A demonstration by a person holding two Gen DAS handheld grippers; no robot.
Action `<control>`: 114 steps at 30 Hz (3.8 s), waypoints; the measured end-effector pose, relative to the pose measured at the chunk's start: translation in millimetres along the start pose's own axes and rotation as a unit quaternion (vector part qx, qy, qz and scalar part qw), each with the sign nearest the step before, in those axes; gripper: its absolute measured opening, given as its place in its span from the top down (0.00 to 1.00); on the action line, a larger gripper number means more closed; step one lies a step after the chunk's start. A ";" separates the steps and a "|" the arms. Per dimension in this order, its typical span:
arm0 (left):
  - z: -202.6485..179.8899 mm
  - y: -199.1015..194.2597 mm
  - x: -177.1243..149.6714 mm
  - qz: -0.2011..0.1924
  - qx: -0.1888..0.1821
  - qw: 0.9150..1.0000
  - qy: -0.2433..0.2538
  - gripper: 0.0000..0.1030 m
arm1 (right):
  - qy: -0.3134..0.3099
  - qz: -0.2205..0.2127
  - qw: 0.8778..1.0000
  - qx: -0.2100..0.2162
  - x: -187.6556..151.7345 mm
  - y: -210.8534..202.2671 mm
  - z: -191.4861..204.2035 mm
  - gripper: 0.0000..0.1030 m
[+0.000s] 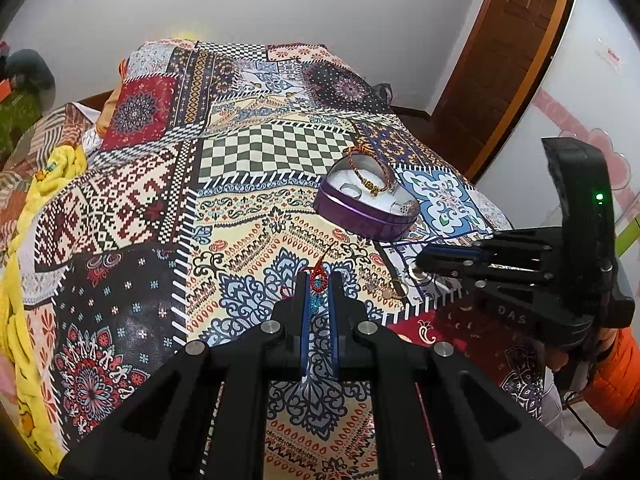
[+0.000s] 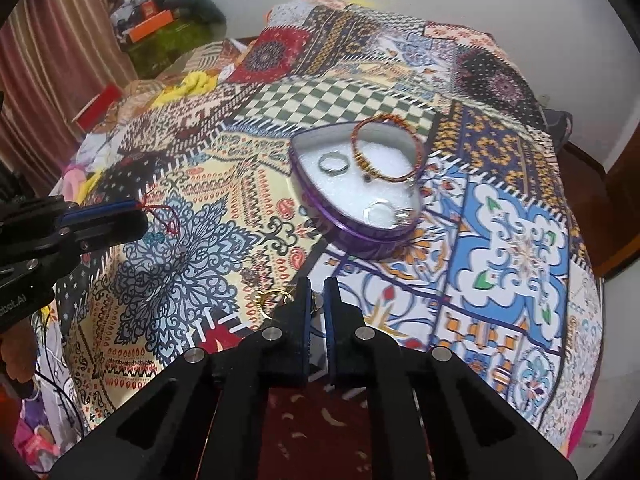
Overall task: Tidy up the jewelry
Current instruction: 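Carry the red string piece over the purple tin with the left tool, then open the left tool to drop the red piece into the tin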
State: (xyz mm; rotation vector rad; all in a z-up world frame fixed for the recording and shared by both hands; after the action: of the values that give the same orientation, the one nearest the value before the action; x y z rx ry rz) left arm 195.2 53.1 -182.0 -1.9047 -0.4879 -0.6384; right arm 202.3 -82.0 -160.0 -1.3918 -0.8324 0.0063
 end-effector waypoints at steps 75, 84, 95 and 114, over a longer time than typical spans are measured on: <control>-16.6 82.2 87.0 0.017 -0.021 0.998 0.057 0.93 | -0.020 -0.018 1.000 0.002 52.1 32.0 -24.8 0.94; -15.9 58.4 86.0 0.006 -0.019 0.998 0.053 0.89 | -0.019 -0.024 0.999 -0.010 51.6 20.1 -24.9 0.89; -15.7 35.6 67.0 0.007 0.007 0.999 0.050 0.86 | -0.006 -0.049 0.999 -0.021 44.2 -11.9 -22.7 0.67; -11.5 12.3 10.4 0.037 0.019 0.999 0.024 0.71 | 0.005 -0.039 0.999 -0.025 7.1 -37.5 -8.1 0.66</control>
State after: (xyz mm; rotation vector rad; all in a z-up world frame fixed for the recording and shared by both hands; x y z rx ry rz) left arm 208.2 38.2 -180.3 -1.8581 -0.3951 -0.6202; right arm 194.4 -94.0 -123.8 -1.4033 -0.8840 -0.0815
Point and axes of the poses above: each gripper's, at about its wrist camera, not at the fingertips, and y roughly the way its jaws point, z to its left, x to its top, the point moved 1 cm from there along y, roughly the way its jaws point, and after that the axes turned 9 degrees about -x, right-handed, at the moved point
